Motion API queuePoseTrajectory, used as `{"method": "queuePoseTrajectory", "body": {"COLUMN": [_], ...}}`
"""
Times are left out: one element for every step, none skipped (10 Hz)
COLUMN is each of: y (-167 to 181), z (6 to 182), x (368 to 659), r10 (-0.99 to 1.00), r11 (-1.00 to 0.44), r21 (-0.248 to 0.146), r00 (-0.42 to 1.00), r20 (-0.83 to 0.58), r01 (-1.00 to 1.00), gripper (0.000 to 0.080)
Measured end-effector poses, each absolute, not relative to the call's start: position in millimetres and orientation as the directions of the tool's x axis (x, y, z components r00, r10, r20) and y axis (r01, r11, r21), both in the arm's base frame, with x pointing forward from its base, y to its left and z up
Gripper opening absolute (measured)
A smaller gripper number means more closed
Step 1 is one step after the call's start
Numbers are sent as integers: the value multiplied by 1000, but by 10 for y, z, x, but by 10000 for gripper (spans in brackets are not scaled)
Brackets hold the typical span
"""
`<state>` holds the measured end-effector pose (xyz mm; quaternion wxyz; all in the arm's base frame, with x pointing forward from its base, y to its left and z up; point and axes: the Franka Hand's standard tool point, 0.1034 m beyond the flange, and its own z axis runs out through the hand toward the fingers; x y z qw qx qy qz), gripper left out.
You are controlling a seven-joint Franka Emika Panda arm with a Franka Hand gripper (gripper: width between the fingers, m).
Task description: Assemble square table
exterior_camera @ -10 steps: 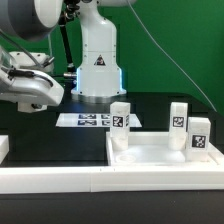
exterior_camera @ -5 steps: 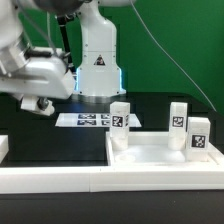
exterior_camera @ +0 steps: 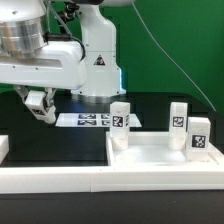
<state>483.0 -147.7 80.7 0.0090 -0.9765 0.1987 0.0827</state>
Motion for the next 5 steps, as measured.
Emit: {"method": "queuePoseTrajectory", "body": {"y": [-1333,-1240,-1160,-1090,-1127], "z": [851,903,1013,1066,1053], "x": [4862,4907,5125,5216,5217], "r10": [-374,-358,-347,-322,-311], "r11": [-927,-933,-937,-946,-947], "r21": [13,6,11,17,33], "r00": [923,931,937,941,935], "r20": [-94,-76,36,107,167], "r01": [-374,-359,-348,-325,-321], "gripper": [289,290,290,290,290]}}
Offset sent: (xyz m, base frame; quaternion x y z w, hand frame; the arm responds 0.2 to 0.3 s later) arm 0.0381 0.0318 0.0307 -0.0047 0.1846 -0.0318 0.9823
